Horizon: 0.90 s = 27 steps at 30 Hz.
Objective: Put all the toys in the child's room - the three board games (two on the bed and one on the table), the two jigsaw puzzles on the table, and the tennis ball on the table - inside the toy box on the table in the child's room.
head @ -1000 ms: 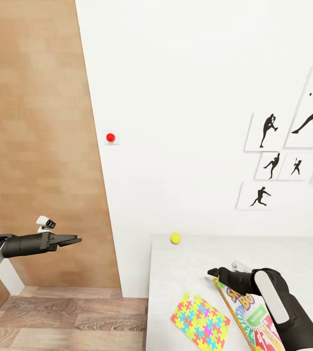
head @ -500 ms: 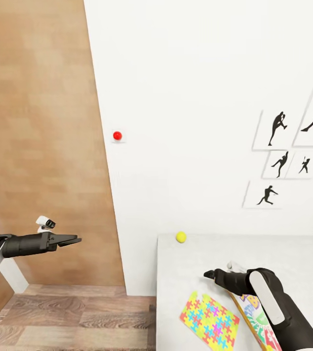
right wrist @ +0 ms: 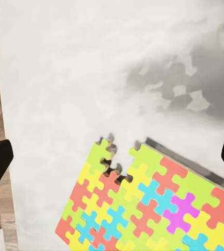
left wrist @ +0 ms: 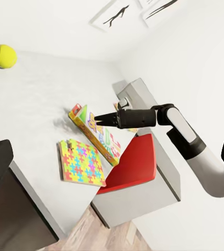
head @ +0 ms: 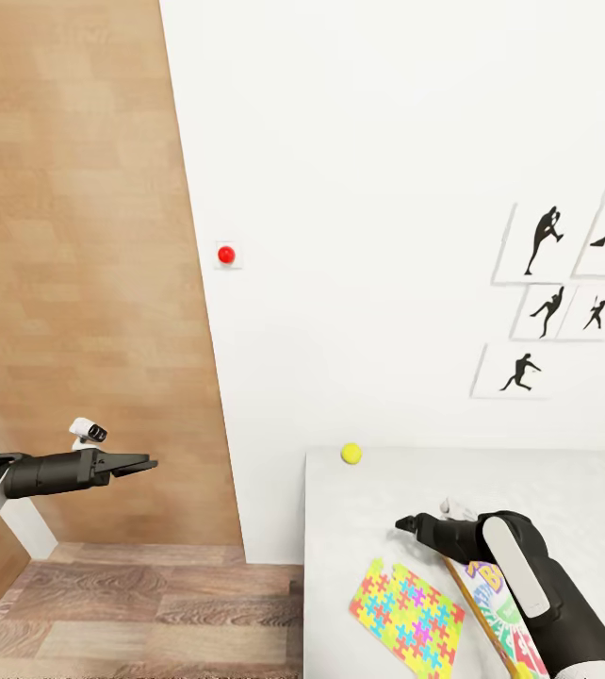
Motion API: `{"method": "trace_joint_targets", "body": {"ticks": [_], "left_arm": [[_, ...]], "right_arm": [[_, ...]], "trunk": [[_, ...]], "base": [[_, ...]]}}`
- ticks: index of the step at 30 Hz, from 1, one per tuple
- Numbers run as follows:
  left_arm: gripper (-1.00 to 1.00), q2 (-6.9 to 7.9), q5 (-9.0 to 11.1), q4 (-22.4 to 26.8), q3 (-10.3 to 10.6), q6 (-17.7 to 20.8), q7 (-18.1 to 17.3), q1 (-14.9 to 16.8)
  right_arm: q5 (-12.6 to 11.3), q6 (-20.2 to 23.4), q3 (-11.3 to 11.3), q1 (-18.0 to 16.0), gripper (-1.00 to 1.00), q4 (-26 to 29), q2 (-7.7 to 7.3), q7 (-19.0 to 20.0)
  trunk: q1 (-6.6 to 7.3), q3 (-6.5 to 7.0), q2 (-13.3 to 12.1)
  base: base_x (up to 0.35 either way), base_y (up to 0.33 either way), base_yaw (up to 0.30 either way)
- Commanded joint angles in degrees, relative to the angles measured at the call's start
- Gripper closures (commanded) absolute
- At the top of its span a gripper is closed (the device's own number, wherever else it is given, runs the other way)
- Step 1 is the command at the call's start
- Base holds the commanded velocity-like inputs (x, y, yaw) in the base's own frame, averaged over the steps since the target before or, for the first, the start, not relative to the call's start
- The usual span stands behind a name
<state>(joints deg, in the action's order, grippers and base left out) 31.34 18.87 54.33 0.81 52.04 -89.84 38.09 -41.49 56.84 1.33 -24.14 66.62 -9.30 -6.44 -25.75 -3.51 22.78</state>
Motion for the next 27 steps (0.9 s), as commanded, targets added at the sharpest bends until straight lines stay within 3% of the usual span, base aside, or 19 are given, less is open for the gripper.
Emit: {"method": "trace_joint_targets", "body": {"ticks": [1, 27], "left_arm": [[-1.0, 0.04, 0.11, 0.0, 0.08, 0.61, -0.16, 0.05], [-1.0, 0.21, 0.12, -0.01, 0.02, 0.61, -0.16, 0.05]], "right_arm": [[-0.64, 0.2, 0.01, -0.14, -1.0, 0.01, -0.04, -0.59], [-0.7, 0.3, 0.07, -0.63, -1.0, -0.53, -0.19, -4.3]], "trunk": [[-0.04, -0.23, 0.14], [-0.04, -2.65, 0.14]], "base": [[0.0, 0.001, 0.0], [0.0, 0.0, 0.0]]}}
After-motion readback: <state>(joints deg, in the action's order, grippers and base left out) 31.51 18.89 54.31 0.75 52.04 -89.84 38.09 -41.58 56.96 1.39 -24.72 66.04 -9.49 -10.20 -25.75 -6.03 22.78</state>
